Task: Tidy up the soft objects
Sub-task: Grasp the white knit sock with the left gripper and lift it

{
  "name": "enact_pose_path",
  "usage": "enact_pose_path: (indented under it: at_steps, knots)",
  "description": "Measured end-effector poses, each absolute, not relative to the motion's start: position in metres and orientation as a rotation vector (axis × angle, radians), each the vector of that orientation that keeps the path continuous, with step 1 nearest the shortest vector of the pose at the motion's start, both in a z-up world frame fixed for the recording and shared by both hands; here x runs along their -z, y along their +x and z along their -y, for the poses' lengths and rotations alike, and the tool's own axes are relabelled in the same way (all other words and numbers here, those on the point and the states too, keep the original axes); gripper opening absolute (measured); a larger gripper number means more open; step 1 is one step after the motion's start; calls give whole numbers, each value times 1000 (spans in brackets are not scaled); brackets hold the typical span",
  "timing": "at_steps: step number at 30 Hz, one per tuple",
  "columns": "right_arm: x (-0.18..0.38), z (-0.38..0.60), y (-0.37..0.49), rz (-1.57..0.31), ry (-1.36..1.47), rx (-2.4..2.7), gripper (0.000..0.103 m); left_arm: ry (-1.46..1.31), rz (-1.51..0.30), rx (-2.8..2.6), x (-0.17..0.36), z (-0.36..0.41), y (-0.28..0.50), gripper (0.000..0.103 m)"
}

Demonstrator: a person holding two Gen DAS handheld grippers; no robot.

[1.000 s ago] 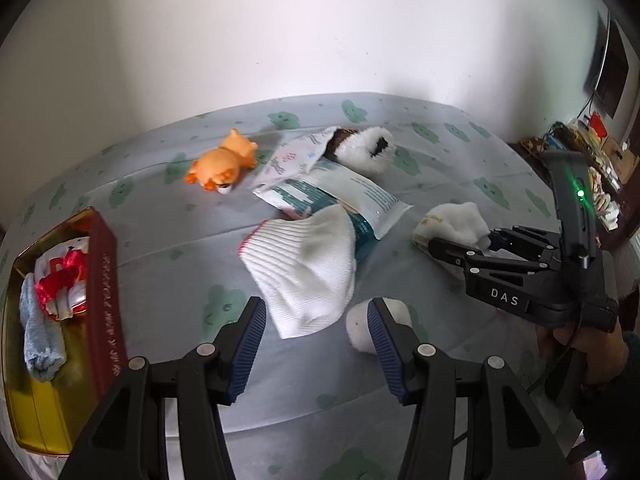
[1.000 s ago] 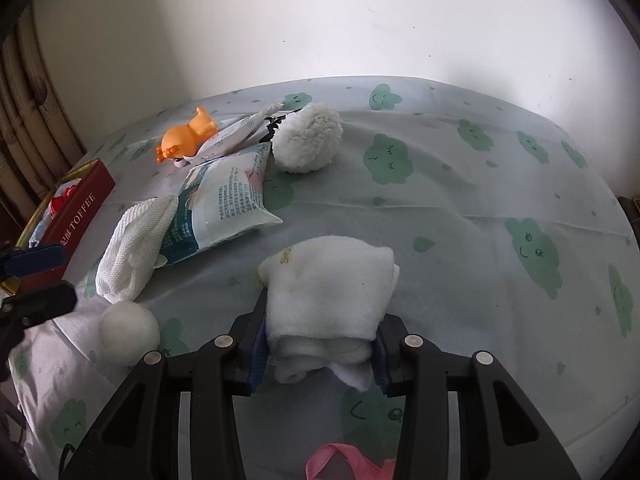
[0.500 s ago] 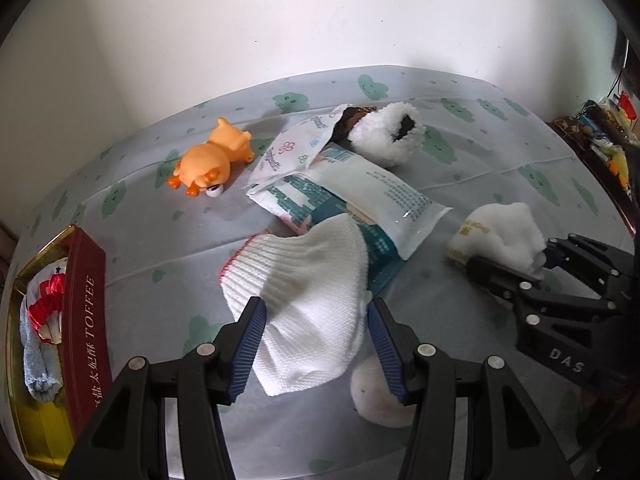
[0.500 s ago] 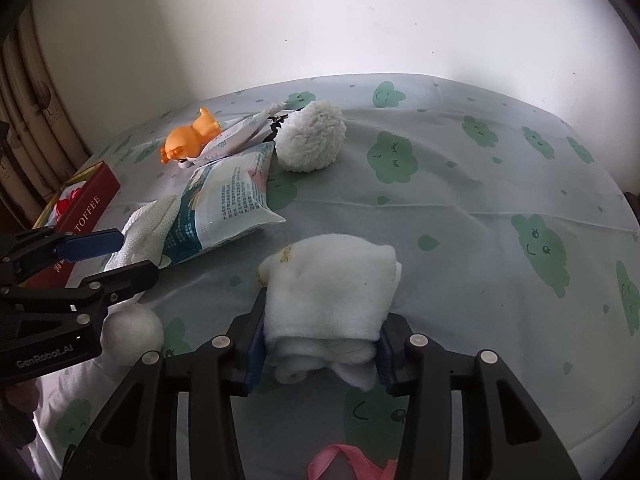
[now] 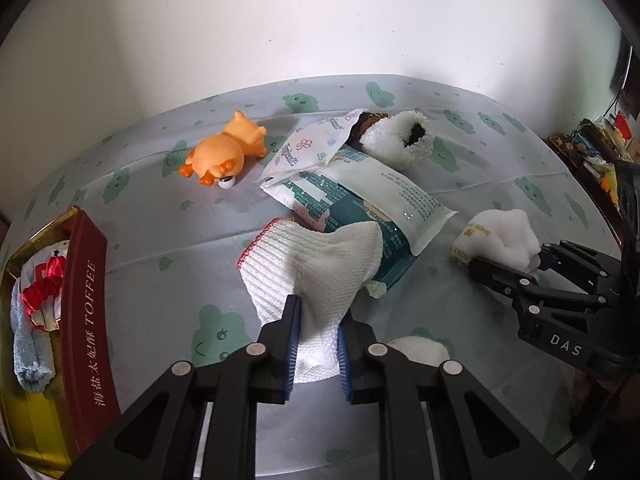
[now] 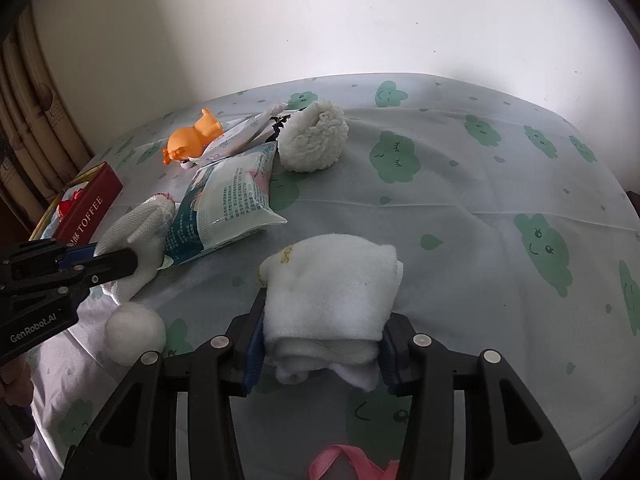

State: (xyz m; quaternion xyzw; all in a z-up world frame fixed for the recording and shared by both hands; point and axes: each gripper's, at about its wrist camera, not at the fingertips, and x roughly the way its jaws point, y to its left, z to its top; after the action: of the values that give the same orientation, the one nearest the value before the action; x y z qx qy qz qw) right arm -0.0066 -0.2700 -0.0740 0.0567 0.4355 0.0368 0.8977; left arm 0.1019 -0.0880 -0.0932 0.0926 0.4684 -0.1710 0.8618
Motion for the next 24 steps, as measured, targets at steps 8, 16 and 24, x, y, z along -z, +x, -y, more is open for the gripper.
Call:
enact_pose_path:
  at_steps: [8,16,24]
  knots:
    - [75,269,-7,-902,113,-75,45,177,-951,347,73,78,97,15]
    - [75,269,-6,-902,113,-76,45,152,-930,304,53,56,95,15]
    - [75,268,-6,-902,112,-75,45,116,-901,227,32,15,96,15]
